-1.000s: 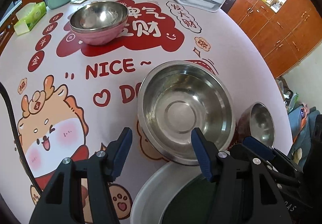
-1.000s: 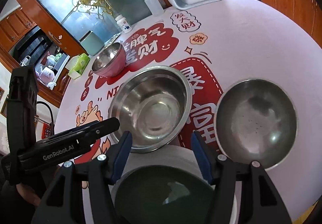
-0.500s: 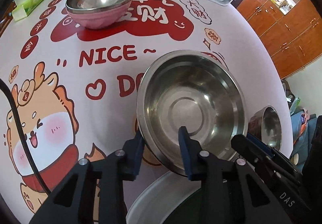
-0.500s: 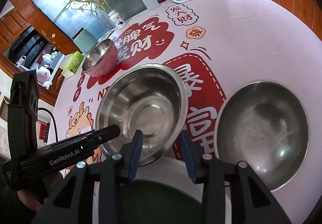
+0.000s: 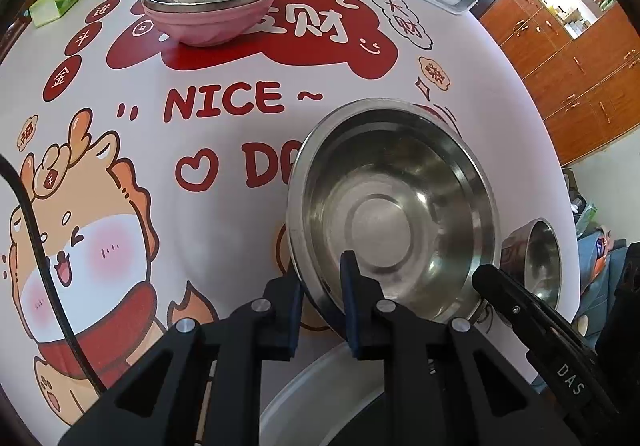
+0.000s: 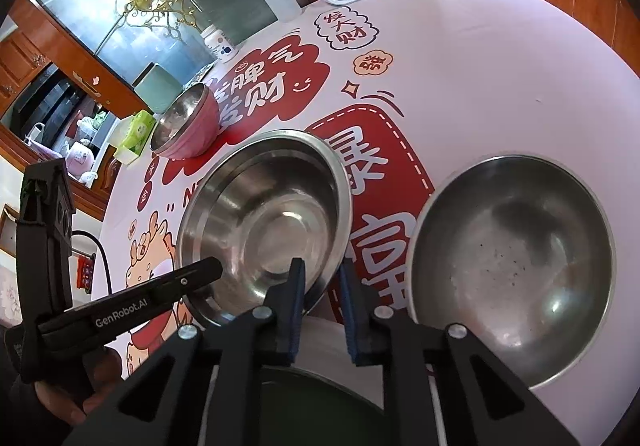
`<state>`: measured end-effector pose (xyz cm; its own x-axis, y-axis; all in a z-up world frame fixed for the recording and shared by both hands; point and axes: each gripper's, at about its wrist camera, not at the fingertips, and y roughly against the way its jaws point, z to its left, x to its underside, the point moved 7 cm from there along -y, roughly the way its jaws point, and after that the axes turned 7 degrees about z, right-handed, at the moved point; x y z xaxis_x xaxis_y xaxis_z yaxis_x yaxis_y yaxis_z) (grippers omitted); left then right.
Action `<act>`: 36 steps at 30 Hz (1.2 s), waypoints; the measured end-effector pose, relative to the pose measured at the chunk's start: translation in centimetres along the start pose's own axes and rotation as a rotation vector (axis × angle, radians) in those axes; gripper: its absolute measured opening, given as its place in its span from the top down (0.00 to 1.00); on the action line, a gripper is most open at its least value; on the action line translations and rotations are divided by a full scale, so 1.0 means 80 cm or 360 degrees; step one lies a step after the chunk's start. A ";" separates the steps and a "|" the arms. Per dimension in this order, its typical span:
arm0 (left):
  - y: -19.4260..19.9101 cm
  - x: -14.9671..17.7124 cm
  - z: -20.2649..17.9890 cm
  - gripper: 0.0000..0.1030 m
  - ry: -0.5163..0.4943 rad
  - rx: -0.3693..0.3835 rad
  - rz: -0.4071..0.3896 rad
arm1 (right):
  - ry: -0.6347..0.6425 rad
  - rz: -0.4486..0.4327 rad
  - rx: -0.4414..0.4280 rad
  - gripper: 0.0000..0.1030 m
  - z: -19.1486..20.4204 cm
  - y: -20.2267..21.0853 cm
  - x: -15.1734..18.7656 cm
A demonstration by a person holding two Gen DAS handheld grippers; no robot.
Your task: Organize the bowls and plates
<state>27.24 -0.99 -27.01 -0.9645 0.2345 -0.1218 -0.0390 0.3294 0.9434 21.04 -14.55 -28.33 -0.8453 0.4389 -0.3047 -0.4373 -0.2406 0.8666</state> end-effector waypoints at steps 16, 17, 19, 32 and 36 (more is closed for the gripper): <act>0.043 0.013 0.002 0.85 -0.0009 0.0012 -0.0122 | 0.0096 -0.0069 -0.0039 0.84 0.024 0.021 0.004; 0.047 0.015 0.004 0.85 -0.0002 0.0008 -0.0131 | 0.0111 -0.0076 -0.0042 0.84 0.028 0.024 0.006; 0.057 0.020 0.007 0.84 0.0005 -0.0002 -0.0156 | 0.0146 -0.0087 -0.0048 0.84 0.036 0.029 0.009; 0.131 0.071 0.045 0.83 0.0082 -0.0059 -0.0312 | 0.0372 -0.0124 -0.0126 0.83 0.102 0.059 0.039; 0.151 0.091 0.058 0.83 0.0109 -0.0070 -0.0351 | 0.0447 -0.0132 -0.0146 0.83 0.123 0.068 0.053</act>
<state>20.95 8.95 -17.91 -0.9468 0.0979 -0.3065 -0.2606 0.3254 0.9090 18.14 -5.48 -21.02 -0.8517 0.2071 -0.4813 -0.5235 -0.2969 0.7986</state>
